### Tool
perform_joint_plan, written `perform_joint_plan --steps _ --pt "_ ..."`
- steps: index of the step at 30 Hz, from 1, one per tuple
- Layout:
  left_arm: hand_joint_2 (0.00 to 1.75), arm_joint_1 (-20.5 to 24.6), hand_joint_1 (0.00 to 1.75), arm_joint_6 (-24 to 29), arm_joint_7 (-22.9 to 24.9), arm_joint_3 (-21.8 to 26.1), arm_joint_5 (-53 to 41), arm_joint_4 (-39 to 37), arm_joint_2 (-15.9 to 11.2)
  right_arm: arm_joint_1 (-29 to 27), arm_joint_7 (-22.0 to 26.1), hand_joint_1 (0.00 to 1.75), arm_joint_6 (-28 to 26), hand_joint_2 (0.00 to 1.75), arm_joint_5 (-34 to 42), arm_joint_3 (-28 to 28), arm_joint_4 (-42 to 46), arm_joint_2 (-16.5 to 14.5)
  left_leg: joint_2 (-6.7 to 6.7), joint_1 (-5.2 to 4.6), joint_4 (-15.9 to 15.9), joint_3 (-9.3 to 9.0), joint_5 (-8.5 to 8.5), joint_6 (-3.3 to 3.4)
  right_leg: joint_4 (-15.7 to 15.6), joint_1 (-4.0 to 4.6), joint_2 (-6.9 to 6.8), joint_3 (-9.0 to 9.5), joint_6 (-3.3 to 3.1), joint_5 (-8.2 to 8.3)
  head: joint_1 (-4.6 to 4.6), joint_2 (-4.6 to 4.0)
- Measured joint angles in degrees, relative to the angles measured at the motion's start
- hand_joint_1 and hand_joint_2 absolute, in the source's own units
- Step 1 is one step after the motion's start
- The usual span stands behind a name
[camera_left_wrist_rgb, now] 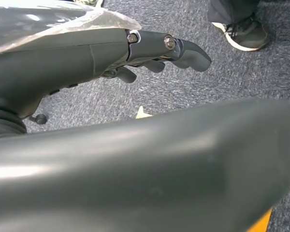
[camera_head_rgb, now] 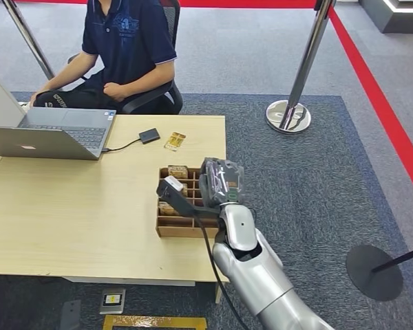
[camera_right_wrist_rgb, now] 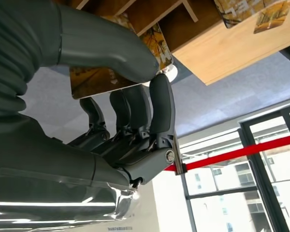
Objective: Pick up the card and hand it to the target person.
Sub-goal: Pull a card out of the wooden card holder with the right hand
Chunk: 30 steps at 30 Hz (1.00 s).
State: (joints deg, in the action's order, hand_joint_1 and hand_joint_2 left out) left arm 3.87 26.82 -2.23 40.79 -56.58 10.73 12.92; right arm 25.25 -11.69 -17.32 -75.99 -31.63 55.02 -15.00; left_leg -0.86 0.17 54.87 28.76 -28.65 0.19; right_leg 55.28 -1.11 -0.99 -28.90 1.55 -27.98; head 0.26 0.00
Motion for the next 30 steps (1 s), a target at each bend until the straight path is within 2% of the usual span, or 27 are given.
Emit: perform_joint_plan --steps 9,18,22,30 --pt "0.00 0.0 0.00 0.2 0.4 0.0 -0.2 0.0 0.0 -0.6 1.2 1.29 0.3 1.75 0.8 -0.1 4.4 0.9 0.00 0.00 0.0 0.01 0.00 0.00 0.0 0.00 0.00 0.00 0.00 0.00 0.00 0.00" --pt "0.00 -0.3 0.00 0.3 -1.5 0.0 -1.1 0.0 0.0 -0.5 1.7 1.35 1.4 1.75 1.8 -0.8 5.9 1.2 0.00 0.00 0.0 0.02 0.00 0.00 0.0 0.00 0.00 0.01 0.00 0.00 -0.01 0.00" --pt "0.00 -0.3 0.00 0.6 -1.3 0.0 -1.2 0.0 -0.1 1.9 2.2 1.35 2.0 1.75 2.2 -1.3 4.3 0.5 0.00 0.00 0.0 0.02 0.02 -0.02 0.0 0.00 0.00 0.01 -0.03 0.02 -0.01 0.00" --pt "0.00 -0.2 0.00 1.4 -0.6 0.0 -1.1 0.0 0.0 9.2 2.6 1.40 2.9 1.75 2.8 -2.8 -1.9 -3.0 0.00 0.00 0.0 0.01 0.07 -0.09 0.1 0.02 0.00 -0.01 -0.06 0.04 -0.01 0.00"
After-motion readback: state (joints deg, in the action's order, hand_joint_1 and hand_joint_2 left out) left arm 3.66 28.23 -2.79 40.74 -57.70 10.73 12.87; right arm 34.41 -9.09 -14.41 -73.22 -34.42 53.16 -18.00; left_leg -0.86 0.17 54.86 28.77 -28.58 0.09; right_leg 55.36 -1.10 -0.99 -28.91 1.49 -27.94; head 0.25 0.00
